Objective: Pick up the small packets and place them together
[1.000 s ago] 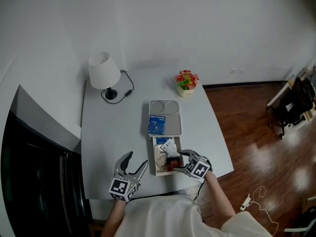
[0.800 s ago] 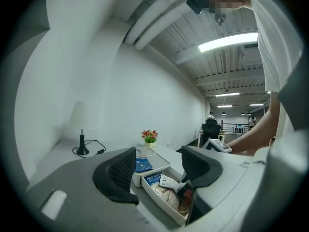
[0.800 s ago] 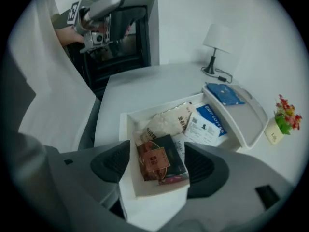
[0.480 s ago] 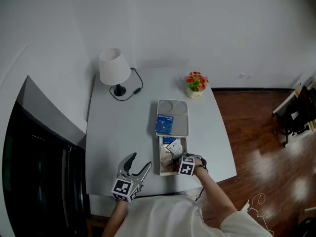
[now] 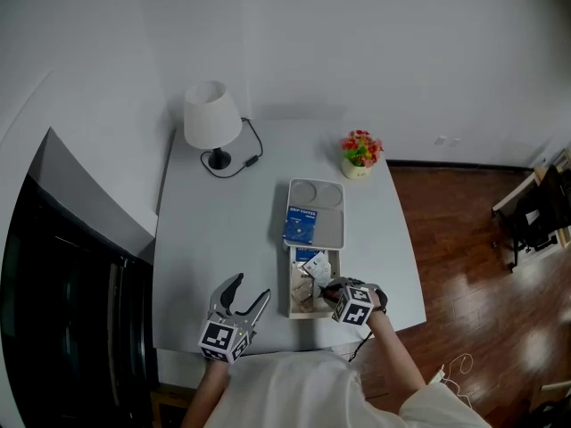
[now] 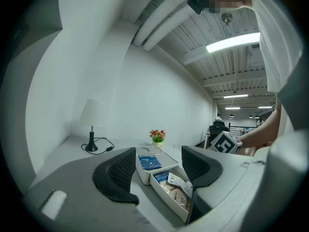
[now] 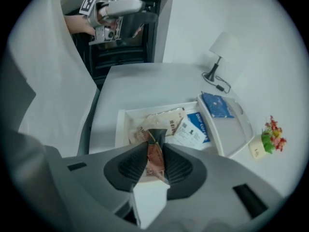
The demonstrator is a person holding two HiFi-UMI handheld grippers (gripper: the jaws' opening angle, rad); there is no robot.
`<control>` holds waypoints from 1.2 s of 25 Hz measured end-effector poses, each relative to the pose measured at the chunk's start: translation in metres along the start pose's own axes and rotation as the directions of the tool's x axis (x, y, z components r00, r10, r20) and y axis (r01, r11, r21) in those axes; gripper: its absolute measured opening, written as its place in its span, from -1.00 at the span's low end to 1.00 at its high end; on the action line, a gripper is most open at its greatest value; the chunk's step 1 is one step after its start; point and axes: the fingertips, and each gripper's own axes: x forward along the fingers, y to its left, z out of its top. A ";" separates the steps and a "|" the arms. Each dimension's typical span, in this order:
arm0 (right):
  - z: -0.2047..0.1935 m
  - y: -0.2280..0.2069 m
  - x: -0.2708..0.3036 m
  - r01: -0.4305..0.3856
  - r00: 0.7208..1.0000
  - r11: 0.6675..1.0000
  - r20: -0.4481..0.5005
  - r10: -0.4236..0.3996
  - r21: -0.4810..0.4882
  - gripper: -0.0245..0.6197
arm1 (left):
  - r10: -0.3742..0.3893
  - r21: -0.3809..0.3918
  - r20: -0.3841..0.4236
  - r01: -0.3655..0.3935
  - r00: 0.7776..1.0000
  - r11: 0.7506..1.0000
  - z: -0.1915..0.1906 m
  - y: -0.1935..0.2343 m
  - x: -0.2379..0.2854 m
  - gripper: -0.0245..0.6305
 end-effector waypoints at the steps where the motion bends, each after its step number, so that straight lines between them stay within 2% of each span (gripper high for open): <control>1: 0.001 -0.009 -0.007 0.026 1.000 1.000 0.002 -0.026 -0.012 -0.57 | 0.000 -0.002 0.000 0.001 1.000 1.000 0.000 0.001 0.002 0.00; 3: 0.002 -0.032 -0.017 0.076 0.997 0.997 0.006 -0.075 -0.028 -0.57 | -0.001 -0.003 -0.003 0.001 1.000 1.000 -0.001 0.002 0.005 0.00; 6: 0.004 -0.074 -0.023 0.108 0.993 0.994 0.040 -0.108 0.011 -0.57 | 0.000 -0.005 -0.005 0.000 1.000 1.000 -0.001 0.005 0.008 0.00; 10: 0.008 -0.125 -0.019 0.098 0.994 0.995 0.038 -0.099 0.018 -0.57 | 0.015 -0.005 -0.001 -0.015 1.000 1.000 0.001 0.009 0.009 0.00; 14: 0.004 -0.161 0.002 0.054 0.998 0.997 -0.029 -0.056 -0.061 -0.57 | 0.037 -0.001 -0.009 -0.037 0.999 0.999 0.002 0.015 0.006 -0.01; 18: 0.003 -0.178 0.022 0.006 0.997 0.994 -0.072 -0.014 -0.105 -0.56 | 0.059 0.003 -0.023 -0.059 0.998 0.998 0.000 0.019 0.002 -0.06; 27: 0.005 -0.202 0.035 0.008 0.999 1.000 -0.041 -0.007 0.022 -0.46 | 0.098 -0.003 -0.029 -0.098 0.995 0.995 -0.002 0.031 -0.007 -0.06; 28: 0.005 -0.203 0.036 0.006 0.999 0.999 -0.043 -0.004 0.032 -0.42 | 0.100 -0.006 -0.026 -0.100 0.995 0.995 -0.002 0.032 -0.007 -0.06; 30: 0.002 -0.200 0.037 -0.007 0.998 0.999 -0.061 0.009 0.039 -0.16 | 0.101 -0.011 -0.019 -0.101 0.995 0.995 -0.002 0.033 -0.007 -0.06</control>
